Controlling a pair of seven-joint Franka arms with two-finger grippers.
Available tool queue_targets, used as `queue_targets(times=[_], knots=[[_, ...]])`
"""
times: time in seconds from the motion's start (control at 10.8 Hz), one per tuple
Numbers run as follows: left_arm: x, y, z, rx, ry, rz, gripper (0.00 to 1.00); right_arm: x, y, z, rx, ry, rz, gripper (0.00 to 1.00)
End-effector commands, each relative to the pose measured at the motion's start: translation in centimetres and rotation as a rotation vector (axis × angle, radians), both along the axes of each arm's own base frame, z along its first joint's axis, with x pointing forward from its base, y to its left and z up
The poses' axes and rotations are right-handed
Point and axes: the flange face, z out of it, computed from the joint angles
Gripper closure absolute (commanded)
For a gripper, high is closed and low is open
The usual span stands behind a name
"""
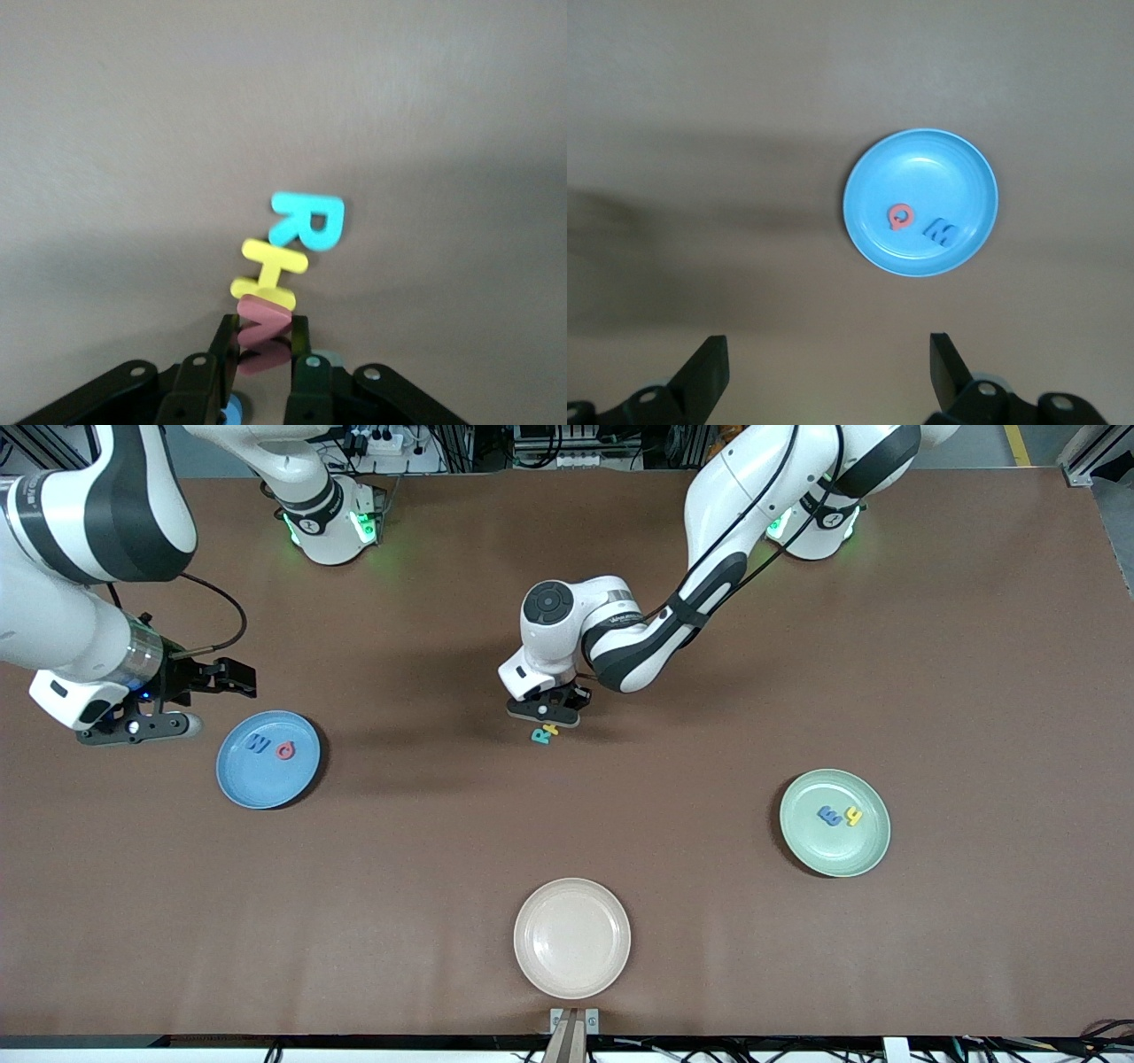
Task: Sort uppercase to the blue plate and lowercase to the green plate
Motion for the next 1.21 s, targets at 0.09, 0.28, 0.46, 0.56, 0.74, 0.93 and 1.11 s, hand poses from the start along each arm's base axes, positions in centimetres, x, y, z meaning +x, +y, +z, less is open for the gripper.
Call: queue_targets(times=[0.09,0.28,0.46,0.56,0.74,0.93,1.11], knots=[[3.3,3.0,6.6,0.013,-0.013,0.113,1.00,-0.7,3.3,0.7,0.011,-0.009,-0.080,0.00],[5.9,5.8,9.3,0.038,-0.015,0.168,1.00,-1.1,5.6,0.5,0.003,-0.007,-0.102,0.00],[9.6,10.2,10.5,0.065,-0.016,0.170,1.00,-1.8,8.8,-1.0,-0.004,-0.022,-0.133,0.00],[11.5,12.8,11.4,0.082,-0.016,0.151,1.00,-2.2,10.5,-1.9,-0.008,-0.030,-0.160,0.00],[15.8,19.8,13.1,0.102,0.017,0.106,1.00,-3.6,14.6,-3.7,-0.015,-0.047,-0.210,0.00],[19.0,27.0,14.0,0.106,0.040,0.064,1.00,-4.9,17.8,-5.6,-0.004,-0.083,-0.256,0.00],[21.4,34.2,13.3,0.110,0.066,0.017,1.00,-7.3,22.0,-9.0,0.016,-0.116,-0.328,0.00]])
